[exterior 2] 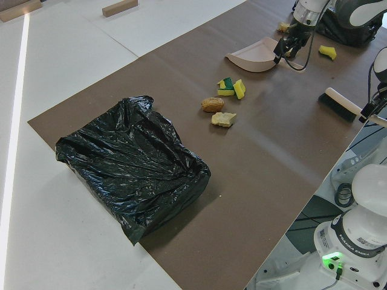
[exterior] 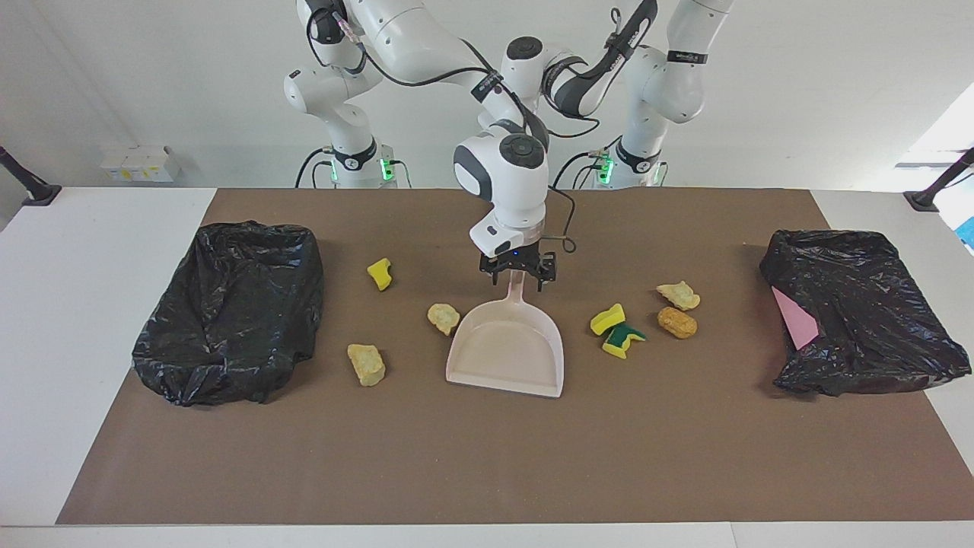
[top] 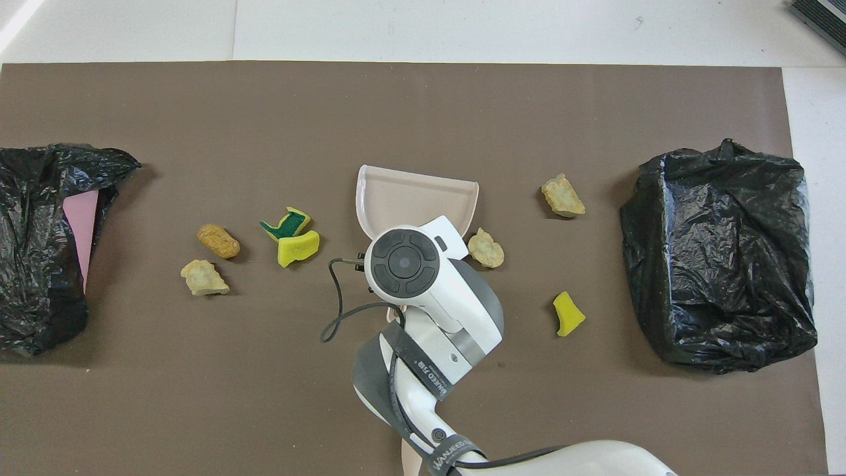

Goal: Sweep and dump trash in bin
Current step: 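Grasp the dustpan with the right gripper while the left gripper grasps the brush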

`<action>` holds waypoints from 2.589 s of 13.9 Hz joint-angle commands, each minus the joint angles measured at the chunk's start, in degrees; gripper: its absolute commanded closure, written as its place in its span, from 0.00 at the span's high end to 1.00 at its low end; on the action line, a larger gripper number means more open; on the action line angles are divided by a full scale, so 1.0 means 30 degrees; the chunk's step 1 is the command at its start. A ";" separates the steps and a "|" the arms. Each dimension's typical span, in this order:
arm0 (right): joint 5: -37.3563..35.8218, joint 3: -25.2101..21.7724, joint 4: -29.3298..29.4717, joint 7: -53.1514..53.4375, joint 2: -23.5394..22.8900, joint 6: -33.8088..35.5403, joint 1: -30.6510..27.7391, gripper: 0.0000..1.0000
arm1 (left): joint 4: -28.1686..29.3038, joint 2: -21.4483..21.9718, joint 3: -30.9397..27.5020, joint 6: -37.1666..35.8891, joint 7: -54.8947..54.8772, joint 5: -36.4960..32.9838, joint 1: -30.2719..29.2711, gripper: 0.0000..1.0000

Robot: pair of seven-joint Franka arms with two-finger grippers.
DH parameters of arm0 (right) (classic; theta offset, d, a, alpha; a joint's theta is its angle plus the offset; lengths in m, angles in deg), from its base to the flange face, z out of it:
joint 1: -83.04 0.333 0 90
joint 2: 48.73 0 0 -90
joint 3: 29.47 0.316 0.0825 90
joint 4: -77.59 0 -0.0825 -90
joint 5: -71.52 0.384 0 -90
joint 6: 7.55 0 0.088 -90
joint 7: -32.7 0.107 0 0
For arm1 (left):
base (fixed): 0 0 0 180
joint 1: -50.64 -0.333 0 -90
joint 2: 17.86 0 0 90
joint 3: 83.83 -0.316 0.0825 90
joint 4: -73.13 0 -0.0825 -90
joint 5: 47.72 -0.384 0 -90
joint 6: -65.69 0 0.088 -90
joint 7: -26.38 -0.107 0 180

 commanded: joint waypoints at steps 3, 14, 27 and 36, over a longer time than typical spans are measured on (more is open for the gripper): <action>0.1959 0.0271 -0.1072 -0.0763 0.0627 -0.0069 -0.0266 0.90 | 0.0640 0.0670 -0.0132 0.0157 0.0329 0.0184 0.0216 0.52; 0.1403 0.0095 -0.0778 -0.1026 0.1268 -0.0009 -0.0762 0.00 | 0.0611 -0.0002 -0.0132 0.0070 -0.0022 0.0184 0.0246 0.38; -0.0413 0.0065 -0.0310 -2.2777 0.2502 0.3152 -0.2403 0.00 | -0.1379 0.1608 -0.0337 -0.5143 -0.1303 -0.0900 -0.5809 0.00; -0.2839 0.0182 0.0921 -3.1759 0.1479 0.5527 -0.3255 0.00 | -0.3811 0.0438 -0.0337 -0.5586 -0.4152 -0.2156 -1.4247 0.00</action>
